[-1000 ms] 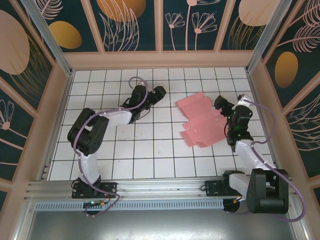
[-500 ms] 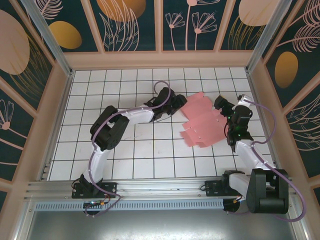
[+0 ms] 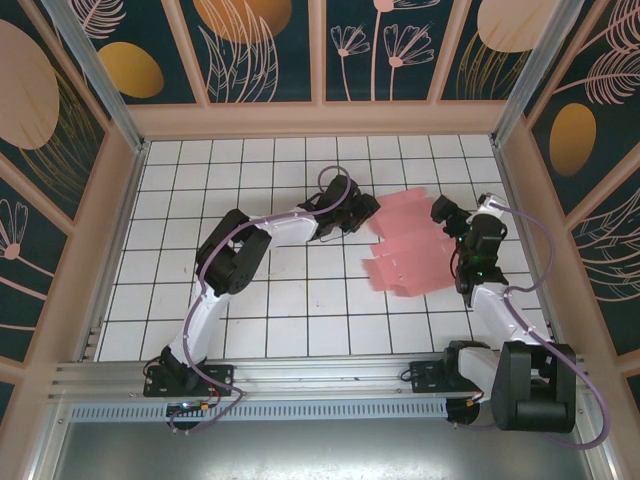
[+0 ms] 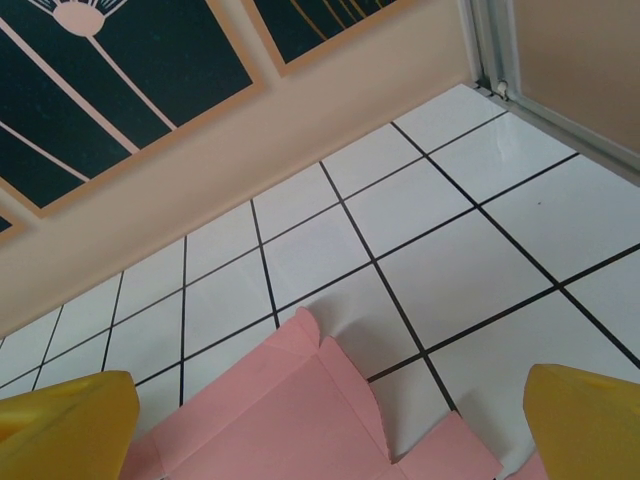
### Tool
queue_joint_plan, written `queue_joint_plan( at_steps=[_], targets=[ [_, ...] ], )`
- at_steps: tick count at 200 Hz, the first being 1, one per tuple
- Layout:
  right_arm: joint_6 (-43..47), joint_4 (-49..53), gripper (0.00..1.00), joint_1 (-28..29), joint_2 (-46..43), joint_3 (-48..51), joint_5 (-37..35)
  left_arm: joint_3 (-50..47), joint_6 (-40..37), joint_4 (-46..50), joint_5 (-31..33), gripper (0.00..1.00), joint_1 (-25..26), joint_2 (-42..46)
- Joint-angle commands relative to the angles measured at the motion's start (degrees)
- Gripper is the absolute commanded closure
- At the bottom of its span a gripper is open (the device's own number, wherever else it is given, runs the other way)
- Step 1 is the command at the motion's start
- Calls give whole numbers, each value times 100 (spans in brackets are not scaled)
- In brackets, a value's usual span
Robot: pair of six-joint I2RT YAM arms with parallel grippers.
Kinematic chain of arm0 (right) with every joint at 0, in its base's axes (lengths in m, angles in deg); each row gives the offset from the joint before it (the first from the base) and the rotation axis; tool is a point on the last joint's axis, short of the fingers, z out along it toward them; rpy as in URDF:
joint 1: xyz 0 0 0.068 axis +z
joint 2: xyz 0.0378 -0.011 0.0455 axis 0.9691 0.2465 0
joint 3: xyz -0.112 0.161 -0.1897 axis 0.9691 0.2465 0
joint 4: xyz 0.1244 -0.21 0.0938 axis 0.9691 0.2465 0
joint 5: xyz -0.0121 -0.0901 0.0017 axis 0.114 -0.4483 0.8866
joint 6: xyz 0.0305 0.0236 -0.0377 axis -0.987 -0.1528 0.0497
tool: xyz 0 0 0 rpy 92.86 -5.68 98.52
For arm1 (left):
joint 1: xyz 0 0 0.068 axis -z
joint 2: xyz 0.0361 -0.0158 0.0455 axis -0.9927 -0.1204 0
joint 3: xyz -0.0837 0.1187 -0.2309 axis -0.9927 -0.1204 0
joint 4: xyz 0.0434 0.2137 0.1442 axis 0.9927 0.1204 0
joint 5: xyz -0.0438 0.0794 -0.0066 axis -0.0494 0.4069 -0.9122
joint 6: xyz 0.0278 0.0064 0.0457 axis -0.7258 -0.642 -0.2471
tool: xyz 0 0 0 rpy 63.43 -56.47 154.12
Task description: Fold the paper box
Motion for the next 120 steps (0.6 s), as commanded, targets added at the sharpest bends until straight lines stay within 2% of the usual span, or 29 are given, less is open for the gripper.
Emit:
queue_joint_plan(
  at_steps=[1, 20, 39, 69, 100, 120],
  targets=[
    [8, -4, 1, -69, -190, 105, 0, -153, -107, 392, 285, 41, 35, 249],
    [-68, -54, 1, -94, -248, 196, -12, -459, -278, 410, 564, 37, 37, 596],
    [-250, -28, 2, -120, -191, 176, 44, -426, -324, 436, 437, 35, 35, 594],
    [-295, 35, 2, -123, -130, 82, 150, -206, -169, 237, 40, 44, 54, 305],
    [-254, 194, 2, -132, -208, 1, 120, 70, -106, 261, -97, 52, 87, 87],
    [-225, 401, 2, -138, -251, -142, 182, 232, -58, 259, -193, 61, 94, -65]
  ],
)
